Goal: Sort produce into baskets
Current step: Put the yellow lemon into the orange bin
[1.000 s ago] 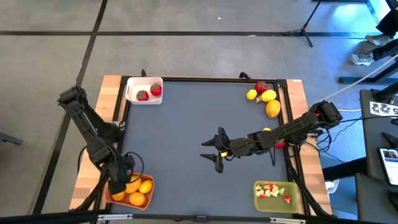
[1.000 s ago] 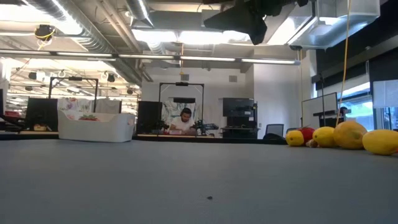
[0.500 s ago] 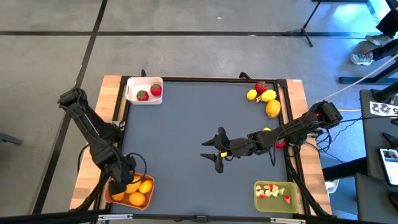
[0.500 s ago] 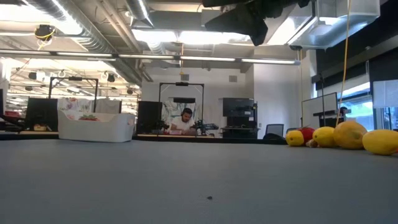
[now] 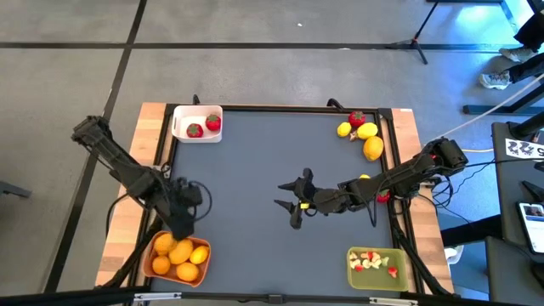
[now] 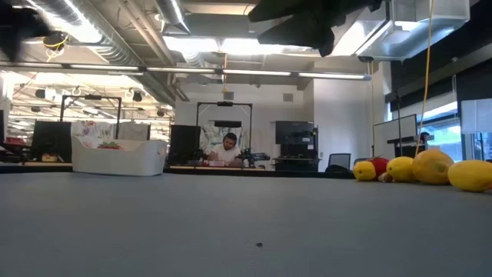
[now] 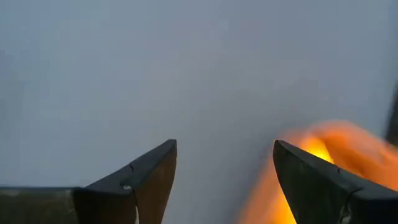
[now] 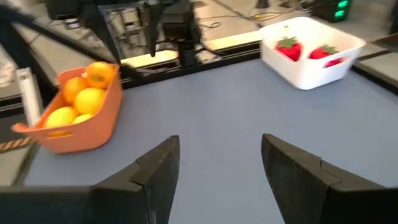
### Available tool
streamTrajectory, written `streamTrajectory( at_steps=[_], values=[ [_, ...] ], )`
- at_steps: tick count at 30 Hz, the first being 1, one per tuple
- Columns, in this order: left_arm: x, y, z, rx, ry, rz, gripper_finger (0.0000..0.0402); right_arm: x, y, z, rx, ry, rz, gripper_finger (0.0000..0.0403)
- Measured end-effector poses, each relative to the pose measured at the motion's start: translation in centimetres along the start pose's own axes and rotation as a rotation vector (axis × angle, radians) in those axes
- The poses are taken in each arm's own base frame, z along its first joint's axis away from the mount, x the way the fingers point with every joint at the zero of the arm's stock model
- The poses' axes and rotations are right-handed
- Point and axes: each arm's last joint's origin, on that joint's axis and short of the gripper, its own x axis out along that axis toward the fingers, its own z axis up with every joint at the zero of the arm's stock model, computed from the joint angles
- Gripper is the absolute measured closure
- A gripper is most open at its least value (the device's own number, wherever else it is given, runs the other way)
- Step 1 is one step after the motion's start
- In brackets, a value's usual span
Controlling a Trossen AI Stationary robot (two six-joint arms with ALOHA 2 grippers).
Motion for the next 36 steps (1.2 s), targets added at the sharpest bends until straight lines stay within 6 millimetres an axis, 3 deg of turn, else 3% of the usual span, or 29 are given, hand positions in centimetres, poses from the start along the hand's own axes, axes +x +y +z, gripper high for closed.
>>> streamTrajectory(
  at_steps=[6,12,22,27,30,36],
  values=[
    [0.2,1.0,2.3,0.076,-0.218,0.104,0.0141,-0.8,-0.8,0.0,-0.009,0.048,-0.096,0.0178],
    [1.6,0.8,4.4,0.104,-0.292,0.164,0.0141,-3.0,-3.8,0.7,0.065,0.183,-0.208,0.0178],
    [3.6,-0.5,5.1,0.190,-0.303,0.210,0.0141,-9.1,-10.1,0.5,0.262,0.536,-0.507,0.0178],
    [4.0,-0.7,5.3,0.233,-0.304,0.224,0.0141,-11.7,-12.3,-0.9,0.348,0.846,-0.676,0.0178],
    [4.0,-0.7,5.4,0.229,-0.324,0.234,0.0141,-12.5,-13.1,-1.4,0.360,0.971,-0.778,0.0178],
    [4.0,-0.6,5.3,0.231,-0.327,0.253,0.0141,-12.1,-13.9,-1.5,0.409,1.018,-0.839,0.0178]
  ],
)
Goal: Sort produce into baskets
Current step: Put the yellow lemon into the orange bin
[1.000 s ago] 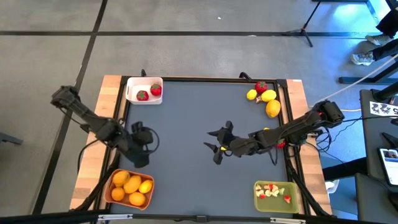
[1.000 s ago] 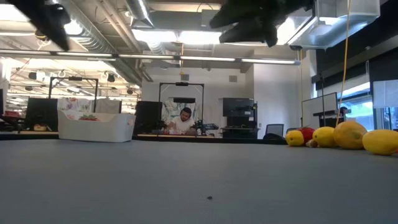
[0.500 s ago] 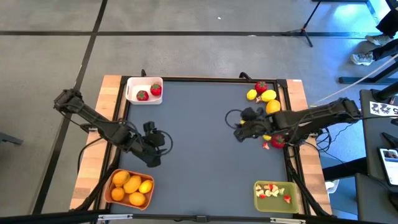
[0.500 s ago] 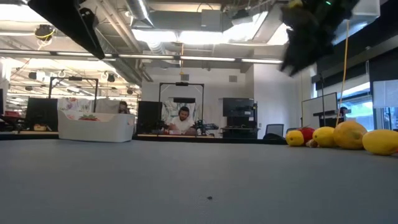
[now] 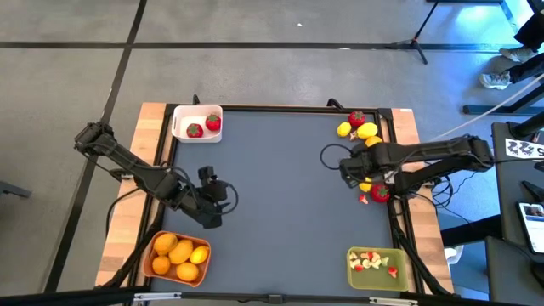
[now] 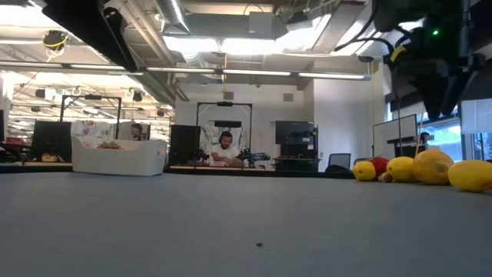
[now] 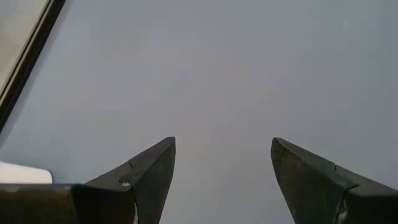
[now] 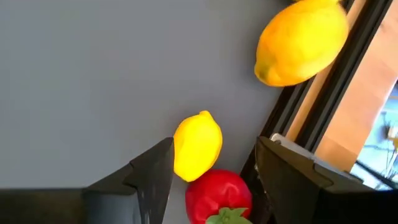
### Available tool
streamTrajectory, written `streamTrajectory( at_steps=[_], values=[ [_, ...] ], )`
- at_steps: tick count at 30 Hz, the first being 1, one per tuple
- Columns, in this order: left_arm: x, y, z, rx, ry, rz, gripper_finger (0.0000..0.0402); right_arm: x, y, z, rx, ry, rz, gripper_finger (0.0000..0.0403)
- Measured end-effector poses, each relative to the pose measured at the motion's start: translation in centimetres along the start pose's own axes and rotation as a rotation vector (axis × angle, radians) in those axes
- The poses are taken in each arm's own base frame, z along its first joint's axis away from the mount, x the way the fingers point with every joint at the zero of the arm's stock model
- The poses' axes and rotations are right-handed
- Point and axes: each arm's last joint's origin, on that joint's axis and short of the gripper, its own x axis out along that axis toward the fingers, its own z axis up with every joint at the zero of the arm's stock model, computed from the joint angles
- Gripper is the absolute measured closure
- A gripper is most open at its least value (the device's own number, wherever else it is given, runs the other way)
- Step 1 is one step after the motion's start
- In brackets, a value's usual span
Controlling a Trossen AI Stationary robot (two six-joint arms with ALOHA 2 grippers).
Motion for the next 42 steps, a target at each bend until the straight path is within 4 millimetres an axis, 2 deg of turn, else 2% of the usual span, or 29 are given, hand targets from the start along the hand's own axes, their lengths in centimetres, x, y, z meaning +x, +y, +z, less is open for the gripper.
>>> streamTrajectory(
  at_steps=[3,9,14,20,25,32,35,38,40,42],
  values=[
    [0.0,0.0,0.0,-0.002,0.001,0.001,0.0141,0.8,0.1,0.2,0.024,0.047,-0.003,0.0178],
    [0.0,0.0,0.0,-0.003,0.001,0.001,0.0141,4.5,-0.3,-0.6,0.047,0.159,-0.027,0.0178],
    [0.0,0.0,0.0,0.000,0.001,0.000,0.0141,7.0,0.2,-1.5,0.052,0.209,0.048,0.0178],
    [0.0,-0.1,0.1,-0.009,-0.014,-0.002,0.0141,8.5,0.1,-1.9,0.056,0.182,0.052,0.0178],
    [0.0,-0.1,0.1,-0.009,-0.016,-0.003,0.0141,8.7,0.2,-2.0,0.028,0.181,0.057,0.0183],
    [0.1,-0.2,0.6,-0.044,-0.053,-0.023,0.0141,8.8,0.3,-1.9,-0.015,0.161,0.075,0.0251],
    [0.1,-0.2,0.7,-0.061,-0.056,-0.021,0.0141,8.6,0.5,-1.8,-0.020,0.151,0.089,0.0265],
    [0.1,-0.3,0.8,-0.145,-0.063,-0.033,0.0141,7.8,1.4,-0.9,-0.020,0.095,0.172,0.0263],
    [0.1,-0.3,0.8,-0.144,-0.065,-0.036,0.0141,7.1,1.7,-0.5,-0.025,0.070,0.200,0.0260],
    [0.2,-0.1,0.8,-0.125,-0.060,-0.027,0.0141,6.1,2.7,0.5,-0.024,-0.007,0.297,0.0259]
  ],
)
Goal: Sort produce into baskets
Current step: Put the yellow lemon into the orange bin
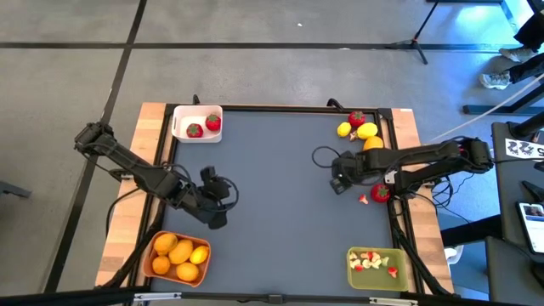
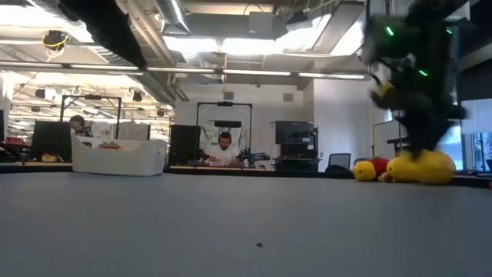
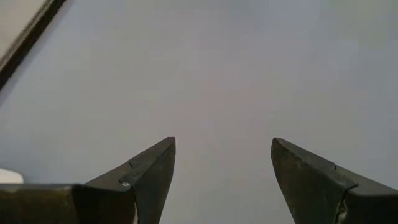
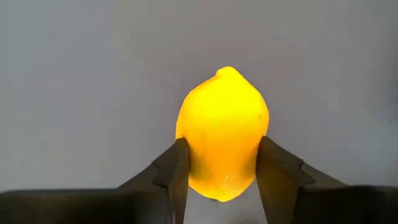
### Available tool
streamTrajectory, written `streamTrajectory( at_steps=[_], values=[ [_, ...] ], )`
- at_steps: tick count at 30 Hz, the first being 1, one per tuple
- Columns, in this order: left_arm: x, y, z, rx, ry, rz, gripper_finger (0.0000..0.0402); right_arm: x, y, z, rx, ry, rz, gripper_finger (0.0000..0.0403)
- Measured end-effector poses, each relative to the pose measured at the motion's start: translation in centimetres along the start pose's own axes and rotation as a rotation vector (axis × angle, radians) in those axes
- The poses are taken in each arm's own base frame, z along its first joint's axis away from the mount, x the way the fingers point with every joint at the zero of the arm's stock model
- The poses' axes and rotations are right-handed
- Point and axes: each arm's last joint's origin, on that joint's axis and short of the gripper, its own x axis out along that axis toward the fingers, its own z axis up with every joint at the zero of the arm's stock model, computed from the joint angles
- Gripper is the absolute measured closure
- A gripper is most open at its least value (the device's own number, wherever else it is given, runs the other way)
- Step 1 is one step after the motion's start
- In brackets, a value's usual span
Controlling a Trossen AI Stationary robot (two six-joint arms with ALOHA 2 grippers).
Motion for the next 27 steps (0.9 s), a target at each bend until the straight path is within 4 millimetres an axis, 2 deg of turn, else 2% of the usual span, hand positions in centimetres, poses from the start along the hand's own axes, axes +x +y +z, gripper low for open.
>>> streamTrajectory(
  at_steps=[6,10,15,22,27],
  values=[
    [0.2,0.0,0.1,0.059,-0.005,0.016,0.0141,-2.2,3.7,2.3,-0.096,-0.247,0.322,0.0258],
    [0.4,-0.3,0.3,0.079,-0.053,-0.007,0.0141,-3.4,5.7,2.8,-0.123,-0.373,0.504,0.0258],
    [1.5,-0.9,0.0,0.061,-0.145,-0.058,0.0141,-4.8,7.5,2.4,-0.201,-0.497,0.651,0.0258],
    [2.3,-1.4,0.6,-0.038,-0.317,-0.138,0.0141,-6.6,9.6,1.1,-0.290,-0.681,0.785,0.0258],
    [2.8,-0.9,1.3,-0.149,-0.403,-0.157,0.0141,-7.1,11.3,0.4,-0.346,-0.813,0.847,0.0258]
  ],
)
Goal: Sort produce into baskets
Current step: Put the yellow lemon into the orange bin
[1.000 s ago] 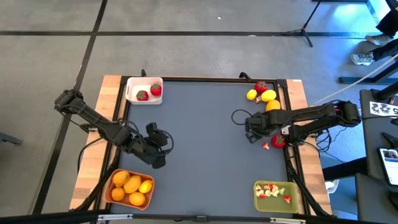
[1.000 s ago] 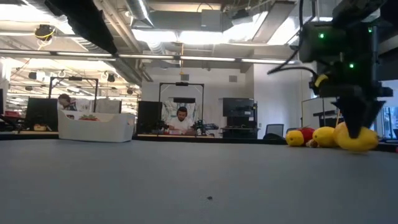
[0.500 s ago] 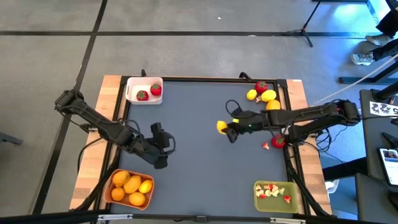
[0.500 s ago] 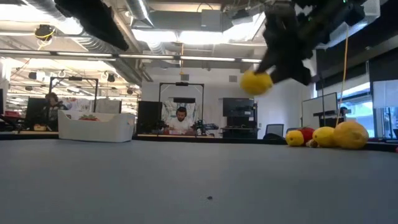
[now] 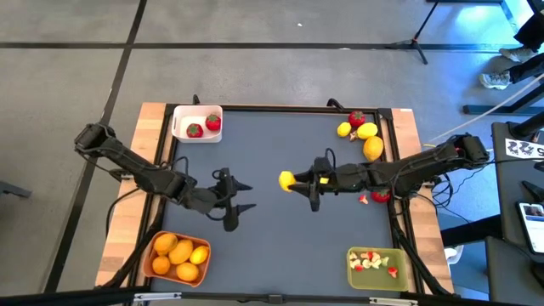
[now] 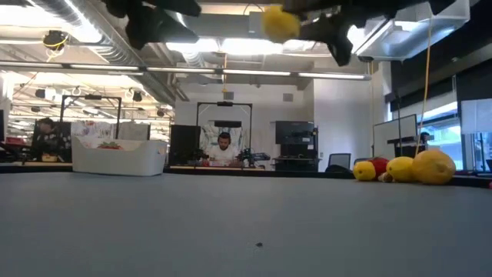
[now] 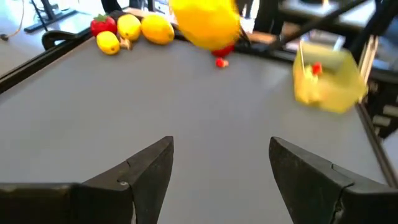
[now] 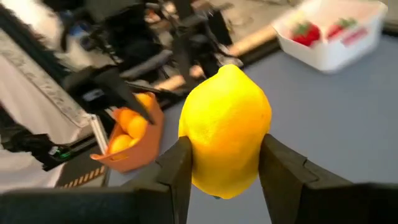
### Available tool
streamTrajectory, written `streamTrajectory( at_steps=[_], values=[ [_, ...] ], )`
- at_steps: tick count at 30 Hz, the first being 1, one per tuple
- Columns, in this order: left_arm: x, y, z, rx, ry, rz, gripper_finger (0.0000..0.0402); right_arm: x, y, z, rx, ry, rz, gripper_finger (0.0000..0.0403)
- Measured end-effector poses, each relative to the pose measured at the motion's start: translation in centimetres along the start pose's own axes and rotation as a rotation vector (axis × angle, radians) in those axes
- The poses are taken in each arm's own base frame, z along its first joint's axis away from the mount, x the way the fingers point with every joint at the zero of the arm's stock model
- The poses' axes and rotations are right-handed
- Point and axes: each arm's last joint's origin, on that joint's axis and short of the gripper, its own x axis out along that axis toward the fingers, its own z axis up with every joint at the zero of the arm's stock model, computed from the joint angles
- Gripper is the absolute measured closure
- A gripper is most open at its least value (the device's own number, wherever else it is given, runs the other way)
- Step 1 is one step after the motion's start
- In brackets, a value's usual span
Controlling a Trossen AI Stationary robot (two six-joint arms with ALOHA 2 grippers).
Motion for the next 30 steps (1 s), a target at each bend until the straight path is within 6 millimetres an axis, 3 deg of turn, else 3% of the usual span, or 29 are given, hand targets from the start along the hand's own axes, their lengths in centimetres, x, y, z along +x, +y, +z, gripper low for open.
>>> streamTrajectory(
  at_steps=[6,22,30],
  values=[
    [0.4,0.4,0.4,-0.077,-0.063,-0.020,0.0141,1.7,1.0,-1.0,-0.068,-0.076,0.058,0.0258],
    [0.7,0.5,2.0,-0.154,-0.164,-0.100,0.0141,5.6,1.2,-3.3,-0.061,-0.208,0.203,0.0258],
    [0.7,0.7,2.4,-0.168,-0.177,-0.122,0.0141,7.7,2.4,-2.6,-0.132,-0.233,0.233,0.0258]
  ],
)
